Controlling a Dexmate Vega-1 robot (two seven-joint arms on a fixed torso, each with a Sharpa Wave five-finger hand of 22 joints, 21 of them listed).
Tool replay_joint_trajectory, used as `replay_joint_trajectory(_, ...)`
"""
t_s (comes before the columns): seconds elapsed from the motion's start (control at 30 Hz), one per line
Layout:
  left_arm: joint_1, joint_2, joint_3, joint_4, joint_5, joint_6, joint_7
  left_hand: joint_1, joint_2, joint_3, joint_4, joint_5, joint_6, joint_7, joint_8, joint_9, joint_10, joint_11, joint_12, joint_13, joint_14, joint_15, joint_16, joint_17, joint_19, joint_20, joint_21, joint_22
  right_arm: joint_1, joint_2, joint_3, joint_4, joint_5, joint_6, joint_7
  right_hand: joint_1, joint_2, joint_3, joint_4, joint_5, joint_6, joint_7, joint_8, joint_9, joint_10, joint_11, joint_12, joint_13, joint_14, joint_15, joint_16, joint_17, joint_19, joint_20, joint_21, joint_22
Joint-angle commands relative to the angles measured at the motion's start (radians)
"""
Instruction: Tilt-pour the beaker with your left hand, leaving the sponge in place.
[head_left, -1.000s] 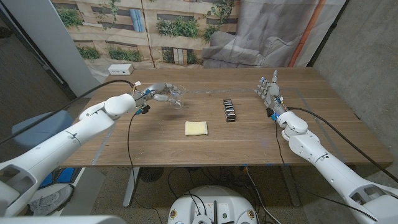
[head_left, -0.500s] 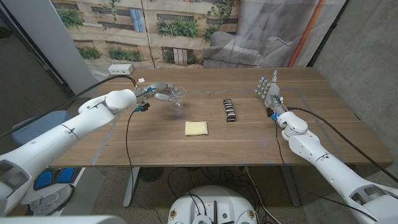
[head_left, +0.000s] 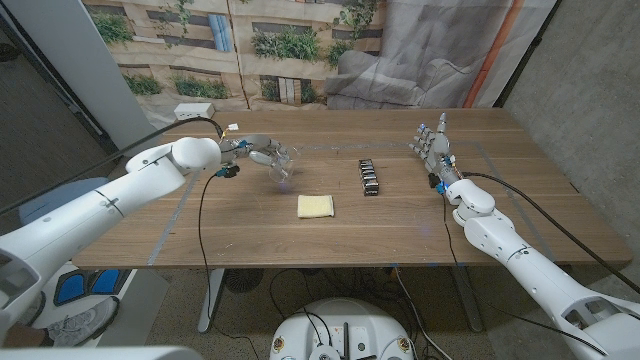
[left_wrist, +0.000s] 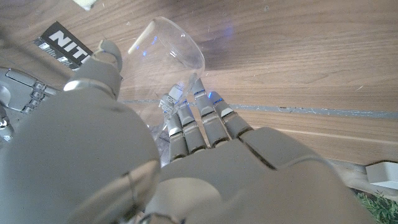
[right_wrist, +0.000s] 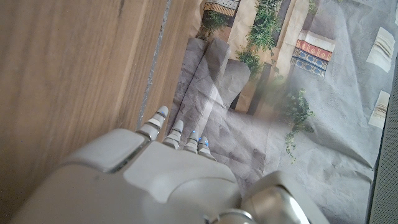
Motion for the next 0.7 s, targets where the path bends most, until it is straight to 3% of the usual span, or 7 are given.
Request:
replay_joint_trajectory(0.03, -0.053, 0.020, 0.036, -0.039, 0.035, 0.077, -0.090, 0.126, 0.136, 0.000, -0.001, 0.006, 0.047, 0.041, 0.041, 0.001, 0.064, -0.043, 0.003, 0.003, 0.015, -0.142, 0.000, 0.000, 0.014, -0.012, 0.000, 0.002, 0.000, 0.000, 0.000, -0.001, 0.000, -0.001, 0.000, 0.007, 0.086, -0.007, 0.000, 0.006, -0.008, -0.001, 0.005, 0.002, -0.006, 0.000, 0.006, 0.005, -0.004, -0.018, 0.003, 0.001, 0.000, 0.009, 0.007, 0.005)
replay_joint_trajectory(0.4, -0.106, 0.018, 0.068, -0.075, 0.070, 0.187, -0.156, 0.121, 0.139, -0.001, 0.002, 0.009, 0.073, 0.052, 0.055, -0.002, 0.092, -0.037, 0.006, 0.008, 0.050, -0.138, 0.004, -0.009, 0.042, -0.003, 0.007, 0.003, 0.000, 0.000, 0.000, -0.001, 0.000, -0.001, 0.000, 0.007, 0.086, -0.007, 0.000, 0.006, -0.008, 0.000, 0.005, 0.002, -0.006, 0.001, 0.006, 0.005, -0.004, -0.018, 0.003, 0.002, 0.000, 0.009, 0.007, 0.005)
replay_joint_trajectory(0.5, -0.130, 0.019, 0.084, -0.078, 0.087, 0.209, -0.183, 0.116, 0.143, -0.003, 0.005, 0.010, 0.076, 0.056, 0.057, -0.004, 0.099, -0.010, 0.007, 0.010, 0.056, -0.134, 0.005, -0.010, 0.051, 0.001, 0.009, 0.003, 0.000, 0.000, 0.000, -0.001, 0.000, -0.001, 0.000, 0.006, 0.086, -0.007, 0.000, 0.006, -0.007, 0.000, 0.005, 0.002, -0.005, 0.001, 0.006, 0.005, -0.004, -0.019, 0.004, 0.002, 0.000, 0.009, 0.007, 0.005)
replay_joint_trajectory(0.7, -0.179, 0.019, 0.113, -0.088, 0.108, 0.275, -0.242, 0.111, 0.147, -0.002, 0.007, 0.012, 0.084, 0.063, 0.061, -0.005, 0.107, -0.001, 0.006, 0.012, 0.072, -0.132, 0.006, -0.014, 0.066, 0.005, 0.013, 0.004, 0.000, 0.000, 0.000, -0.001, 0.000, -0.001, 0.000, 0.006, 0.086, -0.007, 0.000, 0.006, -0.008, -0.001, 0.005, 0.002, -0.006, 0.000, 0.006, 0.005, -0.004, -0.020, 0.003, 0.002, -0.001, 0.008, 0.007, 0.005)
